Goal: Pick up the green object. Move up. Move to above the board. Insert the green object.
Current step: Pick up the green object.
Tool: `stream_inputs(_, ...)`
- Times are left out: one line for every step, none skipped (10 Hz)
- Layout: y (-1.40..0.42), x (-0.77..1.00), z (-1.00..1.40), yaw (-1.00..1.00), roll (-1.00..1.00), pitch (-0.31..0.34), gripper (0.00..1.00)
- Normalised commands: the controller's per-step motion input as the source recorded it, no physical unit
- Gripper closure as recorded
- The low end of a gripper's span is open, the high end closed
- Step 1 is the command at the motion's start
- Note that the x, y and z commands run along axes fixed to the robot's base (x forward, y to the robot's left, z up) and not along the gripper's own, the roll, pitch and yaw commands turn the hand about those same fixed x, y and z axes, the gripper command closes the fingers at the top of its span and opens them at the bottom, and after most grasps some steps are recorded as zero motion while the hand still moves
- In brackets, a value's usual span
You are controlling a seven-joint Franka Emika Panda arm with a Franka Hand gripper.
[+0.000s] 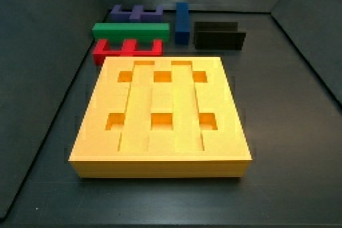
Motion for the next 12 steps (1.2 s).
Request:
stream_inputs(0.00, 0.00, 0.00, 0.00, 0.03, 0.000, 0.00)
stream_inputs(0.00, 0.00, -0.02, 0.00, 0.00, -0.009, 0.00)
stream_inputs(0.00, -0.15, -0.13, 0.00, -0.09, -0.167, 0.00)
stream_inputs(0.02, -0.15, -0.30, 0.00, -0.20, -0.219, 0.00)
stream_inputs(0.00, -0.31, -0.43, -0.15, -0.24, -0.303, 0.00)
stream_inputs(0.00, -0.24, -0.35, -0.73, -0.21, -0.294, 0.00)
stream_inputs(0.00, -0.19, -0.29, -0.80, -0.19, -0.249, 0.00)
stream_inputs(0.00, -0.12, -0.28, -0.91, -0.16, -0.176, 0.00)
stream_inputs(0.00, -0.04, -0.14, -0.98, -0.08, -0.113, 0.00)
stream_inputs(0.00, 0.00, 0.00, -1.00, -0.01, -0.037, 0.00)
stream_inputs(0.00, 0.00, 0.00, -1.00, 0.00, 0.000, 0.00)
stream_inputs(0.00, 0.00, 0.00, -1.00, 0.00, 0.000, 0.00)
